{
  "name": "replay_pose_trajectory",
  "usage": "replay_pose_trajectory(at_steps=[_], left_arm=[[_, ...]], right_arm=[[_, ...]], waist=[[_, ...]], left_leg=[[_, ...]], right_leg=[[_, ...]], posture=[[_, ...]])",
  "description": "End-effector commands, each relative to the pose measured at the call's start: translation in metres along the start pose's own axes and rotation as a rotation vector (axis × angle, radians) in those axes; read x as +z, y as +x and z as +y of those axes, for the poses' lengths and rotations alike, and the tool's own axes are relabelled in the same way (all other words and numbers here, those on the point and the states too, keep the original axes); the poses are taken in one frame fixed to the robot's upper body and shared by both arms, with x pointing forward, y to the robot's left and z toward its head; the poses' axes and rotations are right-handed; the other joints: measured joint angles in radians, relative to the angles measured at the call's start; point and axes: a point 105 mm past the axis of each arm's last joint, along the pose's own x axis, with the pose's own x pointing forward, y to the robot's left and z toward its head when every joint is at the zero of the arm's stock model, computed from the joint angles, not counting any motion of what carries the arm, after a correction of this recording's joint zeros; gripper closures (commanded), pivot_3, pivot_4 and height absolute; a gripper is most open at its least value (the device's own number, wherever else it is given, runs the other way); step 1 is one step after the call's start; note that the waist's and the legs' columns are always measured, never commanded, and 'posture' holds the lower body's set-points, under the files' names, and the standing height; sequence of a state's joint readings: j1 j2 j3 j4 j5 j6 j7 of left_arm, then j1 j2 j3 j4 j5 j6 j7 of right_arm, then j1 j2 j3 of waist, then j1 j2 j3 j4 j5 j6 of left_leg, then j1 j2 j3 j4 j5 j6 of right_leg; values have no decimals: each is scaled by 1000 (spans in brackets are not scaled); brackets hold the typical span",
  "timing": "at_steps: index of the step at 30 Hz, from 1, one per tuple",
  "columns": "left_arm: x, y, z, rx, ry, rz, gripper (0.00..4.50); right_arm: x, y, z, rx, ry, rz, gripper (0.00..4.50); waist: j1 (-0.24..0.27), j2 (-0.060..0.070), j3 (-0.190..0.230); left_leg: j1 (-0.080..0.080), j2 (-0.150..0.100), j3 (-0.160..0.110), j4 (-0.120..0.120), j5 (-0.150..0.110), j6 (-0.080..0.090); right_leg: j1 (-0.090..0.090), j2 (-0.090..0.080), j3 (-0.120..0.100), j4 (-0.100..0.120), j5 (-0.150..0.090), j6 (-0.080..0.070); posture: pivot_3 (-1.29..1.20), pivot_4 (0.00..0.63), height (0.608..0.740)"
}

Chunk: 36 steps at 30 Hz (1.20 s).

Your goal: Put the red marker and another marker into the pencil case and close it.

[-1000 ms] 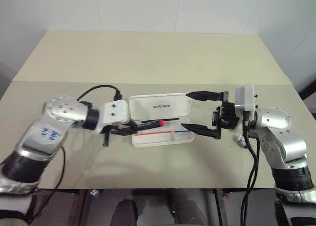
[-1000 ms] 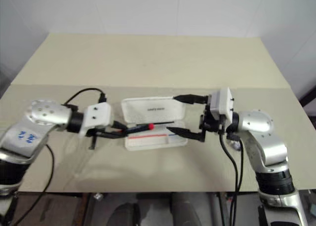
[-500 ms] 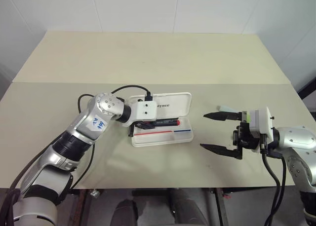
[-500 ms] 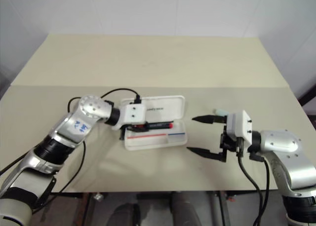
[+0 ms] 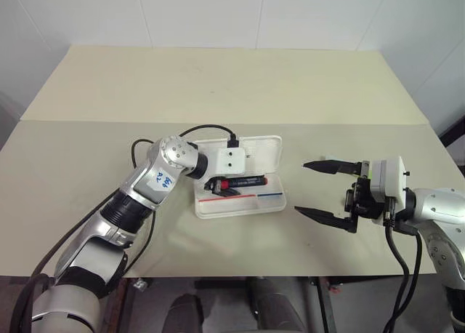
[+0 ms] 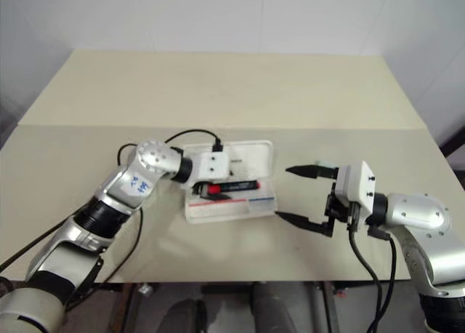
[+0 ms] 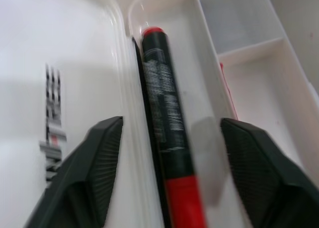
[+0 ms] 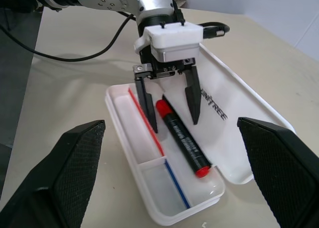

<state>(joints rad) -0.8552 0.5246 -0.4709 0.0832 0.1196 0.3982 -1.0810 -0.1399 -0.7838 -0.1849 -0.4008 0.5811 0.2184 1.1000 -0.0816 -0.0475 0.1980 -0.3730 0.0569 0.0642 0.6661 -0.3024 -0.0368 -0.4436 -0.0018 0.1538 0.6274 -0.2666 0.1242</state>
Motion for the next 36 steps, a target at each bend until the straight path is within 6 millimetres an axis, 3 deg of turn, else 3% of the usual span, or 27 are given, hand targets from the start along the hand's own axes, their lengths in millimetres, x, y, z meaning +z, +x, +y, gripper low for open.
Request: replay_pose_trajectory(at_steps=[1,4,6,9,15,22,29,36], left_arm=[[18,-7,-1,0,54,-64,1240],[22,-10,-5,-14,51,-87,1240],[23,-13,-9,-27,61,-108,897],[26,-20,-11,-21,61,-155,13],[39,-49,-10,-1,93,-363,13],[57,-92,-11,-37,98,-596,13],[44,-129,-14,-58,42,-601,13],[31,-140,-16,-39,50,-532,13]], right_arm=[[11,1,0,-5,-40,-37,0],[11,3,-1,-4,-38,-45,0],[11,2,-5,-13,-31,-47,0],[6,-1,-15,-50,-3,-33,0],[-15,-21,-53,-153,76,73,0],[-64,-51,-93,-236,176,379,0],[-98,-76,-120,-253,245,609,0],[-116,-79,-136,-265,265,702,0]], waist=[[0,0,0],[1,0,0],[-1,0,0],[-1,0,0],[-1,0,0],[-5,0,0],[-22,1,0],[-41,1,0]], left_leg=[[0,0,0,0,0,0],[0,0,0,0,0,0],[0,0,0,0,0,0],[0,0,0,0,0,0],[1,0,1,1,0,1],[1,-1,2,0,1,1],[2,-1,3,-1,1,1],[2,-2,3,0,1,1]], right_leg=[[0,0,0,0,0,0],[0,0,0,0,0,0],[0,0,0,0,0,0],[0,0,0,0,0,0],[0,-1,0,1,0,0],[0,-3,0,0,1,1],[0,-3,0,0,1,1],[0,-5,0,0,1,1]], posture=[[0,150,740],[0,150,740],[0,150,740],[0,150,740],[0,150,740],[0,150,740],[0,150,740],[0,150,740]])
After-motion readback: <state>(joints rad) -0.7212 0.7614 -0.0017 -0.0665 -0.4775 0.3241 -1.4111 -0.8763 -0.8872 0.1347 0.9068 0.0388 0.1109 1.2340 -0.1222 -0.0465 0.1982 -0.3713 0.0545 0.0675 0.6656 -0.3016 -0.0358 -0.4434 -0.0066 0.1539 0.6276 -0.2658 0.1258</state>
